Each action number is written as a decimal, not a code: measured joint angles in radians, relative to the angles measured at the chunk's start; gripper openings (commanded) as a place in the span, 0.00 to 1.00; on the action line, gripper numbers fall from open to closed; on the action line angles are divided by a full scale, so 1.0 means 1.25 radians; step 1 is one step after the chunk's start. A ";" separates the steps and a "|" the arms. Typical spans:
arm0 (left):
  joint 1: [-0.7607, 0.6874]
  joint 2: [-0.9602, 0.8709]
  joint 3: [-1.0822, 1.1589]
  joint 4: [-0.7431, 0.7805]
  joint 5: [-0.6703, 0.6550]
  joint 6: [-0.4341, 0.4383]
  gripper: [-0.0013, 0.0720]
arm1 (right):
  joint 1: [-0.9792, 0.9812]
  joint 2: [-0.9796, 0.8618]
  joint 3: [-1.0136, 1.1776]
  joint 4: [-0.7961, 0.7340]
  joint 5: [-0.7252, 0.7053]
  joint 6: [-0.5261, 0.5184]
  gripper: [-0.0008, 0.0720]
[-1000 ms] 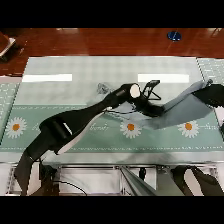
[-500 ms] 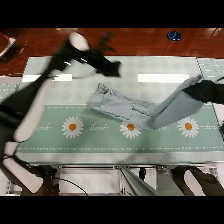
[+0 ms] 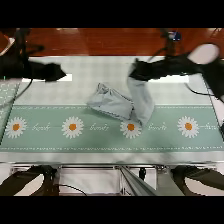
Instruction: Fold the shirts.
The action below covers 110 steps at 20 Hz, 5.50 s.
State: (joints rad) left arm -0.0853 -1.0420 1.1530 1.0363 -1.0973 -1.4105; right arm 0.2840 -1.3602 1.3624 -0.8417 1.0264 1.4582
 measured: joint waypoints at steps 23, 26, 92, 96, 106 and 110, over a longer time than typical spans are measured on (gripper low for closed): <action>0.017 0.195 -0.423 -0.090 0.193 -0.015 0.04 | -0.002 -0.236 0.231 -0.023 0.114 -0.008 0.58; 0.017 0.193 -0.423 -0.091 0.197 -0.015 0.04 | -0.137 -0.070 0.124 -0.171 0.193 0.007 0.57; -0.033 0.129 -0.423 -0.091 0.350 -0.009 0.04 | -1.205 0.497 -0.092 -0.475 0.544 0.267 0.05; -0.060 0.129 -0.423 -0.091 0.376 -0.009 0.04 | -1.286 0.581 -0.208 -0.615 0.569 0.279 0.44; -0.119 0.085 -0.352 -0.090 0.388 -0.005 0.04 | -1.172 0.542 -0.226 -0.752 0.502 0.258 0.04; -0.104 0.016 -0.158 -0.088 0.323 0.018 0.04 | -0.999 0.419 -0.115 -0.433 0.356 0.204 0.05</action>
State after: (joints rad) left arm -0.2150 -1.0218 0.9554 0.9264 -0.6933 -1.3880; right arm -0.9649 -0.8360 1.2186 -1.3834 1.4719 1.7134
